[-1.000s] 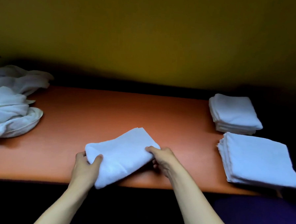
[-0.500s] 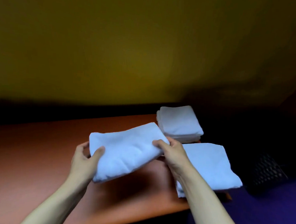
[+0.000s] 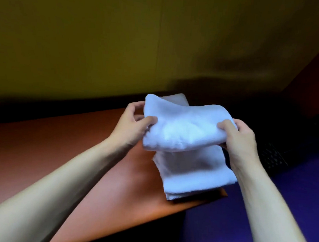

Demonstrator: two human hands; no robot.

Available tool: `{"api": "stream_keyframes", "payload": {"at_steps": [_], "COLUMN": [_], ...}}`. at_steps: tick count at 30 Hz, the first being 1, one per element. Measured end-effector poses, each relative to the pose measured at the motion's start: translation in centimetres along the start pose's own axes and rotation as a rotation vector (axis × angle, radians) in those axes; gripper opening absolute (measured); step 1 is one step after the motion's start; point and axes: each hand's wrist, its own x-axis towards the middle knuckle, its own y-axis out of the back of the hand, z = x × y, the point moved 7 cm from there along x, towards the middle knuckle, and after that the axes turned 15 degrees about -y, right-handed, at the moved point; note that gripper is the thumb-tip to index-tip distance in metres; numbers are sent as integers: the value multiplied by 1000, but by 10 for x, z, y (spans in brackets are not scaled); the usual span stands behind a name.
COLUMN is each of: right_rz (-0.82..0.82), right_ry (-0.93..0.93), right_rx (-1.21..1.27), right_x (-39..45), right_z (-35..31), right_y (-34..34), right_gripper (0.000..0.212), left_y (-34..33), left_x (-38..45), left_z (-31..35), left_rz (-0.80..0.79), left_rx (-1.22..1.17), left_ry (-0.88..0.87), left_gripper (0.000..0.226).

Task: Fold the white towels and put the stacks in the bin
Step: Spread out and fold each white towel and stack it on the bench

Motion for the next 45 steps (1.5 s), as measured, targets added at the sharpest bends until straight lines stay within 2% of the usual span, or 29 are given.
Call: {"api": "stream_keyframes", "payload": {"at_steps": [4,7,8,10,12,13,15,17,22,28,35,45], "right_rz": [214,318,351,440,441,397,299,274,262,124,-19,-293], "right_ry": [17,1,36,299,550,584,529,486,529,676,791,929], "right_rx": [-144,-479,-573,-661,-768,-839,-968,-1035,-969,-884,-839,-868], "right_x": [-16,-21,-26,-42,-55,-56,-52,-50,-64,-117,-191,-315], "right_z": [39,79,86,78,68,70,84,94,81,65,49,61], "right_y": [49,58,57,49,32,23,8,3,-2,-54,-135,-284], "right_gripper": [22,35,39,41,40,43,52,58,54,51,48,49], "left_y": [-34,-49,-55,-69,-76,-76,-73,-71,-55,0,101,268], "left_x": [-34,-63,-73,-88,-98,-100,-102,-104,-113,-137,-183,-265], "left_z": [-30,-43,-40,-31,-38,-46,-55,-55,-35,-4,33,38], "left_rz": [-152,-243,-261,-357,-495,-540,-573,-580,-546,-419,-189,69], "left_rx": [119,508,636,843,1029,1083,1102,1090,1113,1253,1287,1336], "left_ry": [-37,-196,-303,-455,-402,-336,-249,-238,-296,-310,-306,-145], "left_gripper": [76,72,65,58,62,62,60,60,57,65,54,47]}}
